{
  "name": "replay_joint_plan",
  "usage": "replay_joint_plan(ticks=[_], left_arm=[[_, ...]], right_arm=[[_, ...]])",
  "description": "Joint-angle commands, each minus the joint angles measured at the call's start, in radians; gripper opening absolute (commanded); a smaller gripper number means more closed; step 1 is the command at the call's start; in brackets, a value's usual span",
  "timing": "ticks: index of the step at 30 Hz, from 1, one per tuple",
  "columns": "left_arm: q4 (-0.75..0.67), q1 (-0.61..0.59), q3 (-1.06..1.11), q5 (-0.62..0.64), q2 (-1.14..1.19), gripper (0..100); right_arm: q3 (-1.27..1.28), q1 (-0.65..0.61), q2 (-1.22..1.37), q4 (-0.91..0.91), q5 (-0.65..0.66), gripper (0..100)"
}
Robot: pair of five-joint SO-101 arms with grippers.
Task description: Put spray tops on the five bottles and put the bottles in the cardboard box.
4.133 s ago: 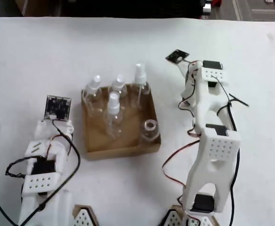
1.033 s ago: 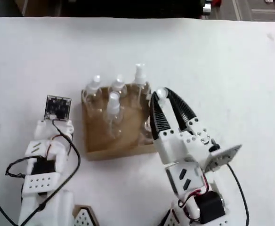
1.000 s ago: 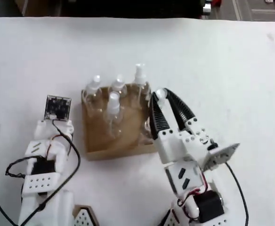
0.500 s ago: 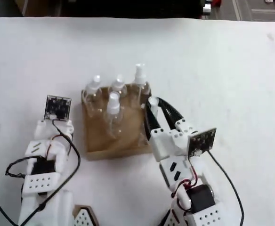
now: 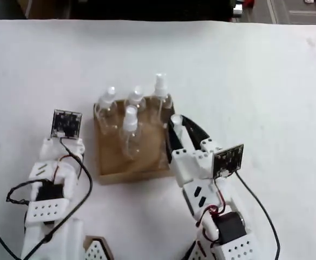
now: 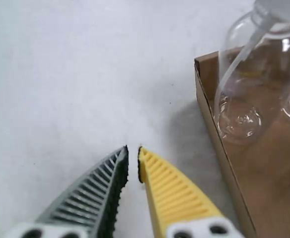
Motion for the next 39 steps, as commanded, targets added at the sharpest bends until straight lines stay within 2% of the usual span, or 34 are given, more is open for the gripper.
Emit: replay_joint_plan(ticks=[1,4,14,16,20,22,27,30,34,37,39], left_arm=[[-0.025,-0.007,-0.018,-0.012,-0.012,4],[-0.025,-0.005,-0.018,-0.012,-0.012,4],[-0.028,-0.004,-0.018,-0.012,-0.010,4],[-0.028,-0.004,-0.018,-0.012,-0.010,4],[-0.028,-0.004,-0.018,-0.012,-0.010,4],[-0.028,-0.004,-0.018,-0.012,-0.010,4],[-0.028,-0.007,-0.018,-0.012,-0.010,4],[-0.028,-0.010,-0.018,-0.012,-0.012,4],[-0.028,-0.067,-0.026,0.006,-0.013,4],[-0.031,-0.124,-0.029,0.118,-0.013,4],[-0.048,-0.150,-0.032,0.158,-0.013,4]], right_arm=[[-0.008,0.007,-0.007,0.016,0.000,18.0],[-0.008,0.007,-0.007,0.022,0.000,20.6],[-0.043,0.007,-0.008,0.028,0.000,19.8],[-0.126,0.007,-0.010,0.117,-0.006,19.8],[-0.344,-0.002,-0.010,0.447,-0.009,19.8],[-0.414,-0.002,-0.008,0.556,-0.009,19.8],[-0.405,0.013,-0.008,0.533,-0.002,19.8],[-0.373,0.099,-0.008,0.475,-0.002,19.8],[-0.368,0.377,-0.007,0.380,-0.009,19.8],[-0.336,0.578,-0.007,0.291,-0.014,19.8],[-0.290,0.613,-0.007,0.225,-0.072,19.7]])
